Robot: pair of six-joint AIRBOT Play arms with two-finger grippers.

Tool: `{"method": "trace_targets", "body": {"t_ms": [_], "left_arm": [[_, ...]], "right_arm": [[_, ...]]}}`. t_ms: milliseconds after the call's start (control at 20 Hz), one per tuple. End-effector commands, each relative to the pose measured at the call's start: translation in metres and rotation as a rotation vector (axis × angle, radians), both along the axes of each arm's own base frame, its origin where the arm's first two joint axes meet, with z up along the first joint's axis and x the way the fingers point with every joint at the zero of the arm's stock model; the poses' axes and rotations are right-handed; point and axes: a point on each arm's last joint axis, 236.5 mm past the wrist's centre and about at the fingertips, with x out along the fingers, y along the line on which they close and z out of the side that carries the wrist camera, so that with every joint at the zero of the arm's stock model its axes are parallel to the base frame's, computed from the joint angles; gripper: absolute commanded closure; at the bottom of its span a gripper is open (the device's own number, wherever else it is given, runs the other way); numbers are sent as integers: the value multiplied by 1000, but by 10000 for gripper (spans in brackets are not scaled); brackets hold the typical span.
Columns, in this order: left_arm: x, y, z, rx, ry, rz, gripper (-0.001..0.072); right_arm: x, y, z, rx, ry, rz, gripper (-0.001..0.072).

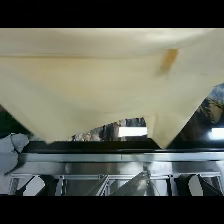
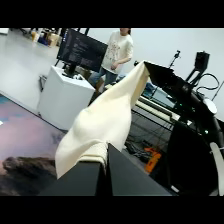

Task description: Fold the shirts.

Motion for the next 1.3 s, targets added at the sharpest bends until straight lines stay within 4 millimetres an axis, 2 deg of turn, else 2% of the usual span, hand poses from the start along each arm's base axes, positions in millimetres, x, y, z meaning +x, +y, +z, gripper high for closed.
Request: {"method": "trace_targets", "body": {"t_ms": [0,100,150,250,400,600,650,750,850,950,1100,1250], "left_arm": [[-6,6,9,14,-29,53,679],[7,18,0,9,13,68,679],[20,21,-16,31,71,73,680],[55,18,-62,93,228,44,680],[117,2,-144,161,472,-27,680],[200,-13,-281,181,782,-79,680],[219,-14,-311,161,851,-100,681],[254,-13,-358,133,954,-127,699],[281,-13,-396,137,1020,-134,699],[301,-12,-427,169,1063,-102,699],[317,-5,-446,154,1073,-41,698],[310,13,-470,115,1147,-13,699]], "right_arm": [[-15,-2,8,-102,-43,-127,691],[-4,-9,-3,-117,-1,-132,691],[9,-9,-19,-105,53,-84,691],[44,-6,-59,-78,184,36,691],[114,-1,-143,-80,407,98,690],[202,18,-275,-53,679,151,690],[221,16,-305,-32,726,134,691],[251,4,-360,5,801,73,691],[267,-6,-403,27,869,44,690],[274,-13,-435,46,922,37,691],[281,-23,-458,112,965,41,691],[264,-31,-480,99,1039,104,691]]}}
